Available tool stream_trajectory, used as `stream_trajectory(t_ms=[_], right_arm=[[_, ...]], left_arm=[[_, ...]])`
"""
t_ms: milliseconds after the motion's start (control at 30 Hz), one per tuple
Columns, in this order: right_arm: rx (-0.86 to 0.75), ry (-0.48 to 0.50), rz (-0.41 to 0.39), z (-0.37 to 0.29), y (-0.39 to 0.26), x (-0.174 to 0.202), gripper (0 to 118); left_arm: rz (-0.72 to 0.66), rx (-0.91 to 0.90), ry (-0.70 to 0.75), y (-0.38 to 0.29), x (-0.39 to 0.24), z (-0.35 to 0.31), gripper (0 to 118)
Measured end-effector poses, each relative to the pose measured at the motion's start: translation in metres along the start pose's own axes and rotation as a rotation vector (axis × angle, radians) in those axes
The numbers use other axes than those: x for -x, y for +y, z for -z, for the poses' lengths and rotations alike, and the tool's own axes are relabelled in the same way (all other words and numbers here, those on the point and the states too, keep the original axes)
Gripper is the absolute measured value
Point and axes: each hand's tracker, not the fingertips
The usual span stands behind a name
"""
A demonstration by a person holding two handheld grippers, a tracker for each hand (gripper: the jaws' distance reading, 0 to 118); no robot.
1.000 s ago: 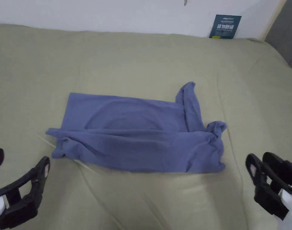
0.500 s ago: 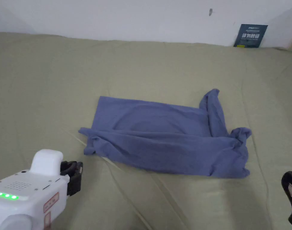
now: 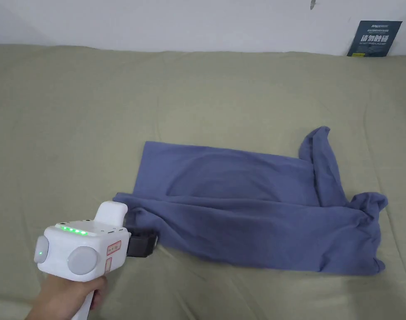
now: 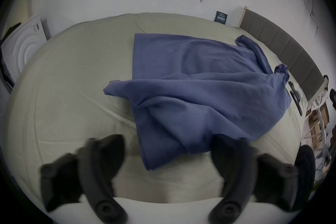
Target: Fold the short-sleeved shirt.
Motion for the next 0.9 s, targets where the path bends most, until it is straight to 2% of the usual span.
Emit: stream_trajectory(t_ms=[33,67,100,233,367,400,433,467,500,533,567,733,767,800,833,867,900], right_arm=[[0.007,0.0,0.003,0.002,0.0,-0.002,0],[0.01,0.002,0.009,0.004,0.001,-0.003,0],[0.013,0.002,0.013,0.006,0.001,-0.004,0],[0.086,0.008,0.009,0.025,-0.002,-0.011,0],[0.287,0.005,0.006,0.07,-0.011,-0.028,1],[0.325,0.001,0.012,0.083,-0.014,-0.034,6],[0.373,0.02,0.027,0.1,-0.018,-0.042,24],[0.428,0.034,0.024,0.116,-0.022,-0.048,62],[0.466,0.01,0.0,0.131,-0.026,-0.051,89],[0.501,0.001,-0.014,0.145,-0.031,-0.053,105],[0.512,0.013,-0.028,0.159,-0.036,-0.056,109],[0.531,0.025,-0.062,0.207,-0.047,-0.057,108],[0.557,0.022,-0.062,0.215,-0.049,-0.059,96],[0.575,0.044,-0.05,0.218,-0.05,-0.06,73],[0.557,0.074,-0.034,0.219,-0.051,-0.061,59],[0.522,0.035,-0.055,0.217,-0.051,-0.059,37],[0.504,0.065,-0.052,0.214,-0.048,-0.058,11]], left_arm=[[-0.034,-0.015,-0.005,0.0,-0.001,-0.003,31],[-0.07,-0.06,-0.008,-0.001,-0.002,-0.007,17],[-0.097,-0.074,-0.059,0.0,-0.004,-0.012,17],[-0.066,-0.067,-0.029,0.002,-0.019,-0.018,15],[-0.07,-0.067,-0.024,0.008,-0.018,-0.023,14],[-0.068,-0.067,-0.025,0.009,-0.018,-0.025,14],[-0.048,-0.073,-0.017,0.009,-0.02,-0.027,14],[-0.035,-0.073,-0.014,0.01,-0.021,-0.029,14],[-0.032,-0.067,-0.017,0.012,-0.022,-0.03,14],[-0.03,-0.068,-0.017,0.012,-0.022,-0.032,14],[-0.025,-0.069,-0.017,0.012,-0.022,-0.033,14],[-0.012,-0.045,-0.015,0.012,-0.024,-0.033,14],[-0.006,-0.04,-0.014,0.012,-0.022,-0.031,14],[-0.004,-0.031,-0.013,0.013,-0.022,-0.03,14],[-0.003,-0.017,-0.016,0.013,-0.022,-0.028,13],[-0.002,-0.011,-0.015,0.012,-0.023,-0.028,11],[-0.008,-0.007,-0.023,0.012,-0.021,-0.028,10]])
